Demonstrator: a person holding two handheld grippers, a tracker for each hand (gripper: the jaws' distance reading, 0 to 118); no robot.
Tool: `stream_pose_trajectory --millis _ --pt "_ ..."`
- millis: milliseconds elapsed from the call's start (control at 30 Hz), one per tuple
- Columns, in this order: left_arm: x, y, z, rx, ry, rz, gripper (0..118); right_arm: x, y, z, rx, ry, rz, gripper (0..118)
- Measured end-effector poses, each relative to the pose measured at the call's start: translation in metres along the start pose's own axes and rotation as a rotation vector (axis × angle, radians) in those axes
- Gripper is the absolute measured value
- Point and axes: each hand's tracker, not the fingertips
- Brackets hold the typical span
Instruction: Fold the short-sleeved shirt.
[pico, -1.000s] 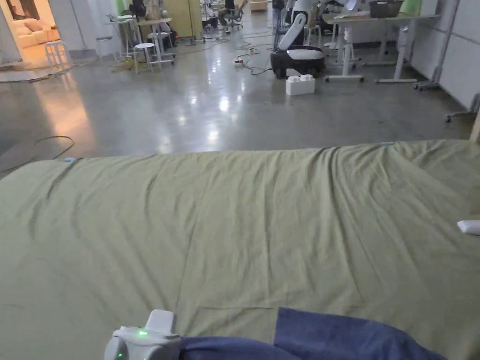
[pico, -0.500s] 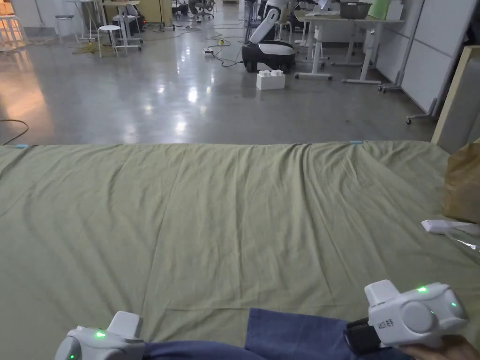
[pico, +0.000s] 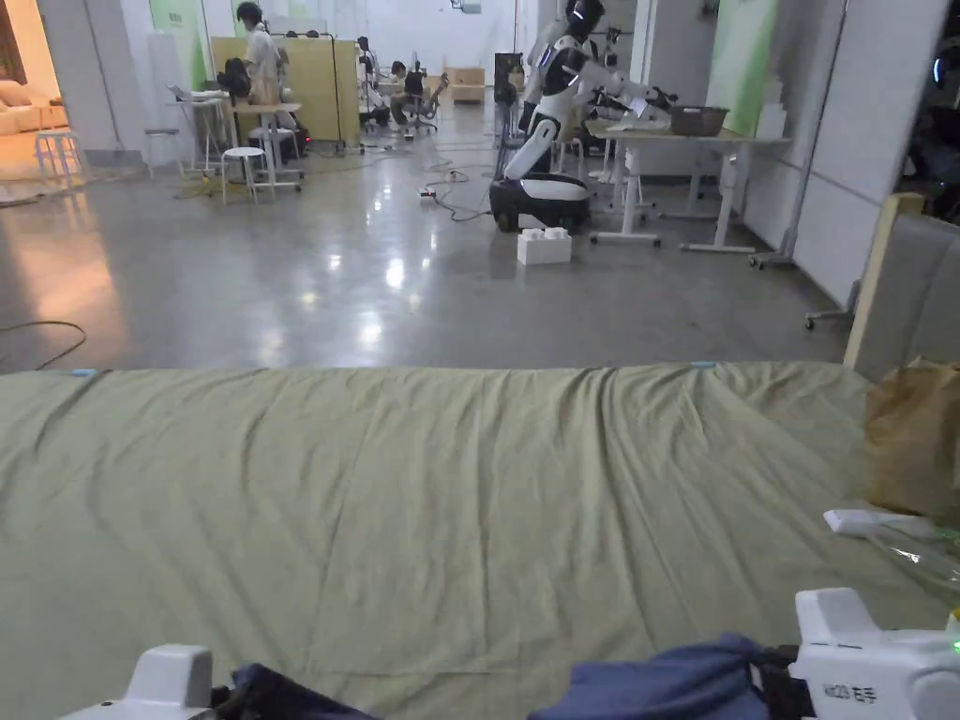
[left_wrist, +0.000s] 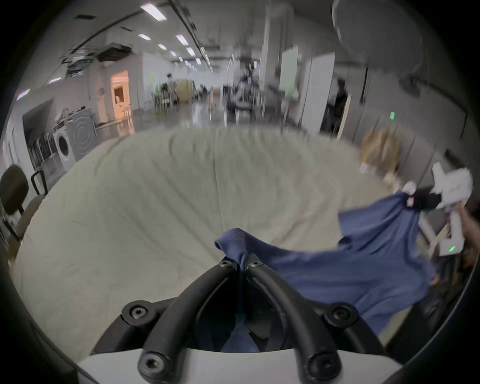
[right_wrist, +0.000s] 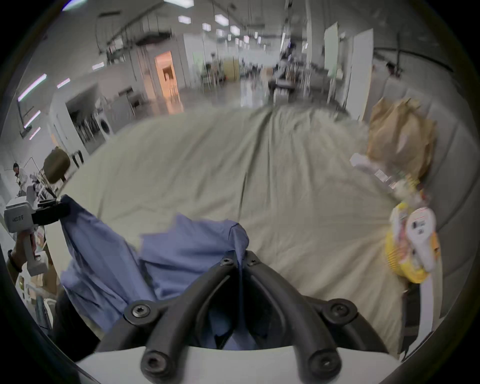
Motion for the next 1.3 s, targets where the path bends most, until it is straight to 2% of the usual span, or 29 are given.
stream_pose_trajectory --millis 100,167,333,500,567,600,633,767,933,1033,1167,1300 --pt "-0.003 0.024 0.078 0.156 0.000 0.023 4 -0.001 0.006 0.074 0.184 -0.010 -0.049 2" --pt "-0.005 0.041 0.125 0.255 0.005 0.008 4 -0.001 0.013 0.114 0.281 -0.042 -0.034 2" --pt "-0.011 0.092 0.200 0.424 -0.004 0.008 4 -0.004 0.045 0.194 0.491 -0.089 -0.078 2" --pt "0.001 0.132 0.250 0.539 0.044 -0.008 4 -0.024 0.088 0.253 0.638 -0.146 -0.037 2" --pt "0.002 0.142 0.259 0.551 0.057 -0.002 4 -0.035 0.105 0.268 0.680 -0.173 0.030 2" --pt "0.003 0.147 0.265 0.566 0.059 0.013 4 -0.039 0.111 0.274 0.702 -0.192 0.058 2" --pt "0.005 0.151 0.268 0.576 0.066 0.015 4 -0.037 0.120 0.276 0.755 -0.229 0.118 2" --pt "0.002 0.172 0.272 0.607 0.084 0.009 4 -0.033 0.144 0.276 0.740 -0.202 0.054 2" --pt "-0.008 0.196 0.263 0.645 0.099 0.040 4 -0.032 0.167 0.267 0.787 -0.234 -0.002 2" --pt "-0.008 0.211 0.250 0.640 0.143 0.026 4 -0.031 0.183 0.258 0.788 -0.225 -0.006 2" --pt "-0.015 0.235 0.226 0.641 0.158 0.031 4 -0.034 0.212 0.241 0.786 -0.255 0.032 2" --pt "-0.012 0.217 0.239 0.587 0.171 0.015 4 -0.035 0.239 0.225 0.800 -0.278 0.061 2"
